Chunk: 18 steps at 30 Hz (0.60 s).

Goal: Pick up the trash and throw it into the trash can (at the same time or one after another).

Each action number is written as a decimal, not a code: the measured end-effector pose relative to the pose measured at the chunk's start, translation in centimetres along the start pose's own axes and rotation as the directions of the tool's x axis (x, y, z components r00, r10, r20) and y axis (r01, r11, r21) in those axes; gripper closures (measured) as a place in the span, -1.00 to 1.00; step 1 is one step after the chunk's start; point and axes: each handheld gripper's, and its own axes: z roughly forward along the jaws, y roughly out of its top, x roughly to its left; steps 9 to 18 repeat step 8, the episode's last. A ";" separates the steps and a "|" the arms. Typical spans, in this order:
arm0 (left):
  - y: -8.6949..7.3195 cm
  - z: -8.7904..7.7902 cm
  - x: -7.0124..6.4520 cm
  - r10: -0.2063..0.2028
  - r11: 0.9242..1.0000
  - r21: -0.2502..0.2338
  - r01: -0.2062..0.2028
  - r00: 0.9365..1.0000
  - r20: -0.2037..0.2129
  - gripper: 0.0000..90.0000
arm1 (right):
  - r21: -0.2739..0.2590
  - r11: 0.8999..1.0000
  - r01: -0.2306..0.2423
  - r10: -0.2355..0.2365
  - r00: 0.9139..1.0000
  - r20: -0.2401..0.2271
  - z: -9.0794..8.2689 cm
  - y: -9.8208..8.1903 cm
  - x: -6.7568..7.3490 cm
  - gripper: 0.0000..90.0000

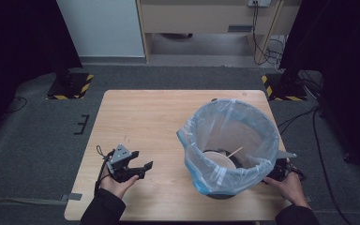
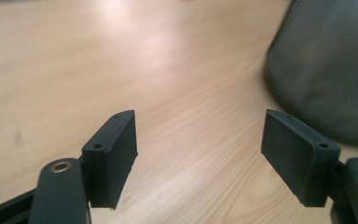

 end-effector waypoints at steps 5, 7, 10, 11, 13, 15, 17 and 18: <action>-1.8 0.4 1.7 -0.034 0.992 0.117 0.043 0.996 -0.077 -0.49 | -0.001 1.000 0.002 -0.002 1.000 0.002 0.0 0.0 0.0 -0.96; -2.3 0.5 2.3 -0.043 0.985 0.163 0.060 0.994 -0.102 -0.52 | 0.000 1.000 0.002 -0.002 1.000 0.000 0.0 0.0 0.0 -0.96; -2.5 0.6 2.6 -0.037 0.981 0.187 0.060 0.992 -0.121 -0.54 | 0.000 1.000 0.002 -0.002 1.000 0.000 0.0 0.0 0.0 -0.96; -2.5 0.6 2.6 -0.037 0.981 0.187 0.060 0.992 -0.121 -0.54 | 0.000 1.000 0.002 -0.002 1.000 0.000 0.0 0.0 0.0 -0.96; -2.5 0.6 2.6 -0.037 0.981 0.187 0.060 0.992 -0.121 -0.54 | 0.000 1.000 0.002 -0.002 1.000 0.000 0.0 0.0 0.0 -0.96; -2.5 0.6 2.6 -0.037 0.981 0.187 0.060 0.992 -0.121 -0.54 | 0.000 1.000 0.002 -0.002 1.000 0.000 0.0 0.0 0.0 -0.96; -2.5 0.6 2.6 -0.037 0.981 0.187 0.060 0.992 -0.121 -0.54 | 0.000 1.000 0.002 -0.002 1.000 0.000 0.0 0.0 0.0 -0.96; -2.5 0.6 2.6 -0.037 0.981 0.187 0.060 0.992 -0.121 -0.54 | 0.000 1.000 0.002 -0.002 1.000 0.000 0.0 0.0 0.0 -0.96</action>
